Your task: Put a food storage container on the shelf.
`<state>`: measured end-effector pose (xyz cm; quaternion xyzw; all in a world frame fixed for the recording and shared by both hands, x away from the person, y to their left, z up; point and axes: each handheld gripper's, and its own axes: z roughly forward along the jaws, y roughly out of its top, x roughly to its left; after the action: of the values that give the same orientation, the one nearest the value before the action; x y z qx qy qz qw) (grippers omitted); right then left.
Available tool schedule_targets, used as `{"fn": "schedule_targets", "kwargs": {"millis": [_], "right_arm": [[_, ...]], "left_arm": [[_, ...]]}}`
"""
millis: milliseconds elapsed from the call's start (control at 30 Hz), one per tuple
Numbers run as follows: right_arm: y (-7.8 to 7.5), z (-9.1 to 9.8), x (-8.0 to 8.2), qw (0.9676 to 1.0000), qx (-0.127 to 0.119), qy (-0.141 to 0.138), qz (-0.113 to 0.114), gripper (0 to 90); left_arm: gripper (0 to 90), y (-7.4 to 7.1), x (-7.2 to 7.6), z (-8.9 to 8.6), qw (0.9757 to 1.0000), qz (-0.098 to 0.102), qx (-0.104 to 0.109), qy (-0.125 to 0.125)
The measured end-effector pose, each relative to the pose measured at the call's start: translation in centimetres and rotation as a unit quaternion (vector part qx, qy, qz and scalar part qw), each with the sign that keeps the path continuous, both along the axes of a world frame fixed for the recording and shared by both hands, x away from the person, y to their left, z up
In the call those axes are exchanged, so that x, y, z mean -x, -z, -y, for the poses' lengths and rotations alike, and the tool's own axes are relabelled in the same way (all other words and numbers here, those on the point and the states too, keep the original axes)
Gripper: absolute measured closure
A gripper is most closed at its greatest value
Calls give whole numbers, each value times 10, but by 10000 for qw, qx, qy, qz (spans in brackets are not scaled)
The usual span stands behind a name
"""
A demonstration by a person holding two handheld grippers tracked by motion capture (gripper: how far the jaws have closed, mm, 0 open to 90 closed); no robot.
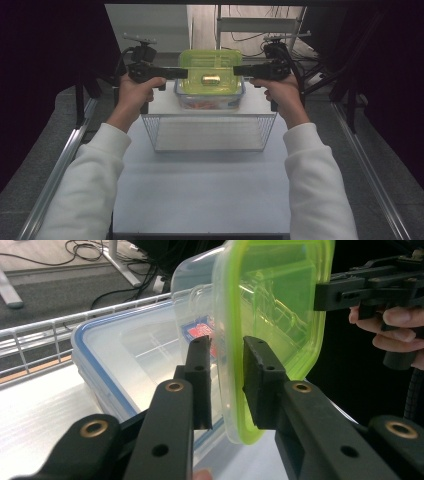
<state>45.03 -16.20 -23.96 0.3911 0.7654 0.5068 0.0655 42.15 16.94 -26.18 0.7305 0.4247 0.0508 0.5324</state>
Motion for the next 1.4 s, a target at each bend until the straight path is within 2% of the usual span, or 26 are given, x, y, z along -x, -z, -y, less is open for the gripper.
{"fn": "schedule_targets", "kwargs": {"millis": [133, 233, 533, 633, 833, 900, 967, 1133, 1300, 1400], "right_arm": [[2, 0, -5, 9999, -93, 75, -54, 740], [3, 0, -9, 9998, -110, 146, -100, 714], [12, 2, -22, 9987, -210, 386, -250, 657], [14, 1, -24, 9988, -185, 383, -254, 625], [15, -1, -23, 9983, -263, 365, -366, 607], [14, 0, -22, 9982, -192, 468, -331, 596], [14, 1, -22, 9978, -258, 426, -430, 597], [13, 2, -19, 9980, -181, 486, -356, 545], [17, 3, -18, 9976, -289, 499, -395, 494], [16, 4, -17, 9974, -307, 547, -341, 465]], "left_arm": [[701, 1, -6, 4, 9999, -75, -74, -108], [655, 2, -10, 5, 9997, -117, 0, -222], [616, 6, -17, 5, 9994, -166, 62, -299], [533, 7, -18, 5, 9992, -193, 65, -338], [429, 6, -18, 5, 9991, -113, 124, -402], [427, 5, -17, 6, 9990, -93, 95, -431], [412, 5, -16, 5, 9989, -75, 98, -442], [359, 3, -15, 2, 9984, -55, 124, -557], [328, 1, -11, 1, 9982, 61, 124, -581], [318, -1, -8, 1, 9985, 89, 108, -526]]}}
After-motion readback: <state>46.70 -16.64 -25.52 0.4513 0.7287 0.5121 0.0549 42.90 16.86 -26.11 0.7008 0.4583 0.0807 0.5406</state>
